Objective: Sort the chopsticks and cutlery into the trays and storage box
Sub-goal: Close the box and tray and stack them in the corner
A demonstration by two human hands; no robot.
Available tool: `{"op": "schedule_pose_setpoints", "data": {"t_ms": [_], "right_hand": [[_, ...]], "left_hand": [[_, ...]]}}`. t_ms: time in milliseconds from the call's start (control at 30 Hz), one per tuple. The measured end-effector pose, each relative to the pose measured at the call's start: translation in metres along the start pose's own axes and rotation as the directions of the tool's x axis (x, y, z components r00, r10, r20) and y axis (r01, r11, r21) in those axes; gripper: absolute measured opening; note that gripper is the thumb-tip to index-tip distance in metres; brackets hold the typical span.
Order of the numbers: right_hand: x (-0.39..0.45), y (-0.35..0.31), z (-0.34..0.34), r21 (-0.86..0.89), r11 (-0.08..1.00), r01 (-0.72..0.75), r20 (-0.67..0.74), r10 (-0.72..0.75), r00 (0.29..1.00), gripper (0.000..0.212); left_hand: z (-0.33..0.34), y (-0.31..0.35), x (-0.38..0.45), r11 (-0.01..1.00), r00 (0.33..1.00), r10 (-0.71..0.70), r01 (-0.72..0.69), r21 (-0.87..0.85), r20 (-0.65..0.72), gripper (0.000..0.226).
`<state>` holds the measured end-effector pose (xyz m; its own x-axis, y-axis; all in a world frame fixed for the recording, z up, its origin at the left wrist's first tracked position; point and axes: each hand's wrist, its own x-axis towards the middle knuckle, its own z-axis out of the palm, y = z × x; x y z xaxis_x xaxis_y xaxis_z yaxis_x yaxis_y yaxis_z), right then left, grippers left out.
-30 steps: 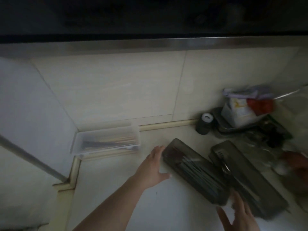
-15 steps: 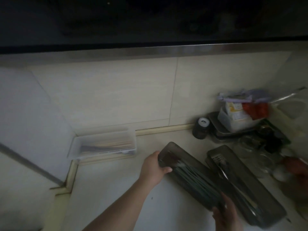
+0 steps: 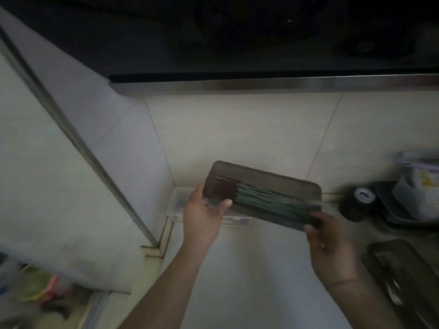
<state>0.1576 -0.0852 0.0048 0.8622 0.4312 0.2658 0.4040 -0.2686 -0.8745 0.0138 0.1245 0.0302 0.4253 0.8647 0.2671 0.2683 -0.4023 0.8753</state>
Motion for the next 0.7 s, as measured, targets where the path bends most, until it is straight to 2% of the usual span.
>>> {"op": "schedule_pose_setpoints", "data": {"t_ms": [167, 333, 467, 700], "right_hand": [[0.026, -0.017, 0.070, -0.005, 0.996, 0.090, 0.213, -0.087, 0.973, 0.045], [0.026, 0.000, 0.100, -0.079, 0.995, 0.054, 0.427, -0.015, 0.904, 0.056], [0.022, 0.006, 0.103, -0.024, 0.998, 0.050, 0.507, -0.030, 0.861, 0.065], [0.033, 0.003, 0.109, -0.069, 0.996, 0.065, 0.576, -0.013, 0.818, 0.067]], "left_hand": [[-0.038, -0.045, 0.029, 0.979, 0.980, -0.143, 0.160, 0.125, -0.138, 0.049], [-0.041, -0.091, 0.036, 0.926, 0.950, -0.250, 0.291, 0.240, -0.187, 0.068], [-0.032, -0.109, 0.029, 0.925, 0.928, -0.298, 0.339, 0.173, -0.223, 0.082], [-0.027, -0.106, 0.034, 0.915, 0.901, -0.387, 0.402, 0.042, -0.198, 0.080]]}}
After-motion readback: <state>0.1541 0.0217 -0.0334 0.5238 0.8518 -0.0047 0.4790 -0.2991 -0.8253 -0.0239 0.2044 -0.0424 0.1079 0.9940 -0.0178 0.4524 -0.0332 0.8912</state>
